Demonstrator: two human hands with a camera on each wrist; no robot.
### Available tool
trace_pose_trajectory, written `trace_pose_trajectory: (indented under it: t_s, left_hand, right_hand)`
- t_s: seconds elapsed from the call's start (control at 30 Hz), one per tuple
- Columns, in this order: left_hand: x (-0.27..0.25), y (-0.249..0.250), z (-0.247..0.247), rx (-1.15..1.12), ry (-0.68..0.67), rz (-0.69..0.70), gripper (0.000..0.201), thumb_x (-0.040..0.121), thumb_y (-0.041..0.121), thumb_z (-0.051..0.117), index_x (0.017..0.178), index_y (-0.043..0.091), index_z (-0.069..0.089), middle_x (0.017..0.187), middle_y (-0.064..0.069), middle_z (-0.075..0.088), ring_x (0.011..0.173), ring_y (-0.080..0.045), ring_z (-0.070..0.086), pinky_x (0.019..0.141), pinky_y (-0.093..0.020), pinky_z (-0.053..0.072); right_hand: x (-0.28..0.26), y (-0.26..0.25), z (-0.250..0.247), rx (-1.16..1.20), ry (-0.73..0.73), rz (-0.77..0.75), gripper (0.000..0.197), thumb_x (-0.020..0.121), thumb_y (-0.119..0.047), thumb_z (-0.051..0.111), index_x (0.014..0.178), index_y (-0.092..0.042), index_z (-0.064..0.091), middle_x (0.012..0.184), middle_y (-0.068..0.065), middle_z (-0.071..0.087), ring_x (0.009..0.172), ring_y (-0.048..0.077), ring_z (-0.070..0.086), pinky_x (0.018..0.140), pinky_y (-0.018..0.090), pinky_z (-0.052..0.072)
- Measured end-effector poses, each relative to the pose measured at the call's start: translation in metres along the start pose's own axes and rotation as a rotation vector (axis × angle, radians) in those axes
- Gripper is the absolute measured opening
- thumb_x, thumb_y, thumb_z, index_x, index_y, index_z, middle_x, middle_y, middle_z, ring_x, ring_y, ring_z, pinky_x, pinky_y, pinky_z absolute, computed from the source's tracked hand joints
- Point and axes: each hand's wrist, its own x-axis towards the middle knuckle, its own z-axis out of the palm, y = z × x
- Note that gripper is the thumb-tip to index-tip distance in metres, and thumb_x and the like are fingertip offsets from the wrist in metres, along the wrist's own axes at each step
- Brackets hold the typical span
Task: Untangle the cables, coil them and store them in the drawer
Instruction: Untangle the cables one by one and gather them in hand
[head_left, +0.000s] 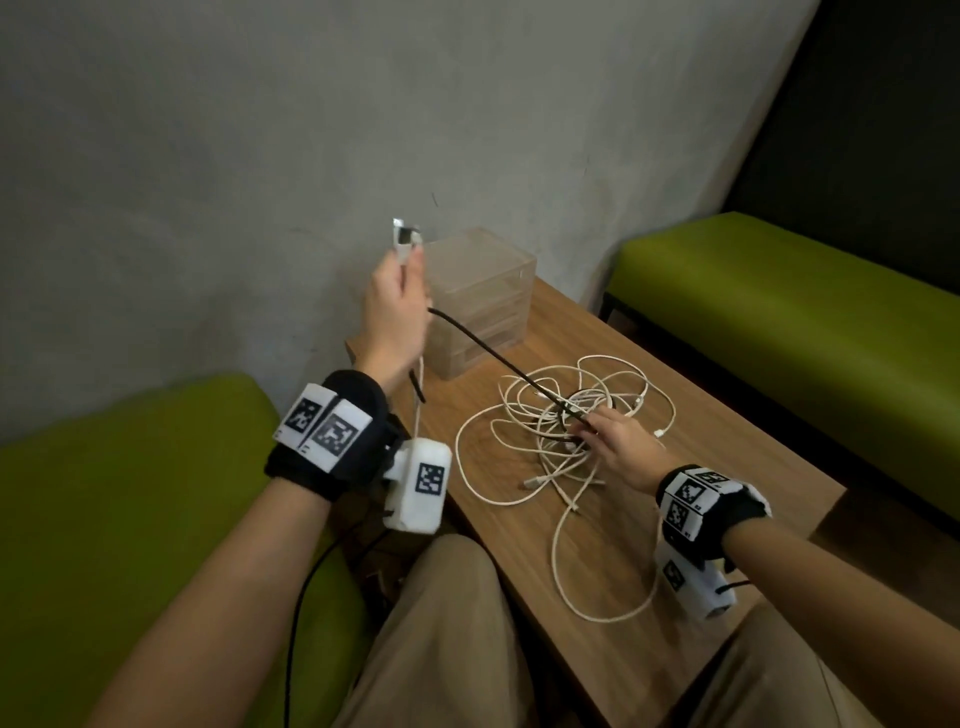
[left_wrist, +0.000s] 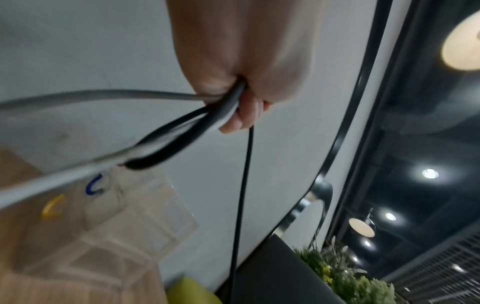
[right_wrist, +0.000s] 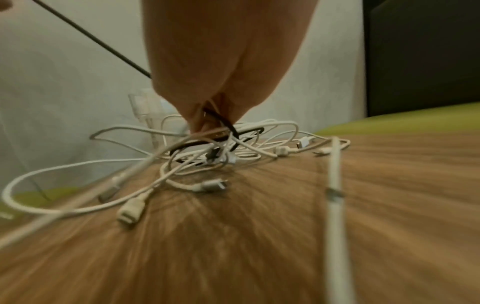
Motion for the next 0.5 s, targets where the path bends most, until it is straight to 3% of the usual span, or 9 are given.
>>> trace_pose_trajectory:
  t_s: [0.07,0.13,0.23,0.33,0.4,0.5]
  left_hand:
    - [0.003,-0.002,-0.005,0.112,0.030,0.041,0.034,0.099,0.026,0.033,0.066,0.025,0.038,0.059,0.004,0.041,0.053,-0.015,0.042,0.051,-0.027,0.033]
    - [0.000,-0.005,-0.005,0.382,-0.052,0.054,0.031,0.100,0.025,0.033,0.070,0.019,0.041,0.062,0.007,0.041,0.054,-0.008,0.038,0.050,-0.022,0.027]
    - [-0.012,-0.010,0.001,0.650,-0.175,0.115,0.028,0.100,0.023,0.032,0.091,0.005,0.052,0.081,-0.001,0.044,0.071,-0.014,0.043,0.067,-0.017,0.025]
    - [-0.028,-0.013,0.016,0.770,-0.262,0.273,0.031,0.098,0.022,0.032,0.114,0.004,0.051,0.116,-0.009,0.049,0.103,-0.019,0.049,0.093,-0.031,0.034]
    - [-0.043,-0.012,0.030,0.881,-0.401,0.412,0.033,0.096,0.021,0.031,0.120,0.007,0.050,0.130,-0.008,0.047,0.121,-0.019,0.043,0.109,-0.039,0.025]
    - [-0.062,-0.016,0.052,0.960,-0.677,0.568,0.031,0.097,0.021,0.035,0.120,0.008,0.051,0.147,-0.006,0.033,0.138,-0.017,0.023,0.116,-0.047,0.006]
  right_hand:
    - [0.002,-0.001,-0.005,0.015,0.005,0.008,0.024,0.097,-0.014,0.041,0.099,-0.001,0.062,0.098,0.013,0.061,0.091,0.025,0.055,0.083,0.029,0.041]
    - [0.005,-0.006,-0.011,0.039,0.062,0.004,0.024,0.097,-0.014,0.042,0.093,-0.002,0.062,0.094,0.013,0.064,0.087,0.026,0.058,0.081,0.032,0.044]
    - [0.008,-0.014,-0.016,0.012,0.036,-0.007,0.024,0.097,-0.016,0.042,0.095,-0.003,0.061,0.094,0.011,0.063,0.086,0.022,0.056,0.077,0.028,0.041]
    - [0.012,-0.022,-0.017,-0.050,-0.018,0.029,0.026,0.098,-0.020,0.039,0.095,-0.004,0.059,0.096,0.012,0.062,0.087,0.023,0.056,0.074,0.027,0.038]
    - [0.015,-0.027,-0.017,-0.063,-0.016,0.054,0.028,0.099,-0.021,0.038,0.096,-0.002,0.058,0.097,0.012,0.062,0.088,0.025,0.057,0.075,0.030,0.041]
    - [0.017,-0.031,-0.016,-0.074,0.010,0.050,0.025,0.097,-0.018,0.039,0.098,-0.002,0.059,0.098,0.014,0.063,0.089,0.029,0.060,0.078,0.038,0.047]
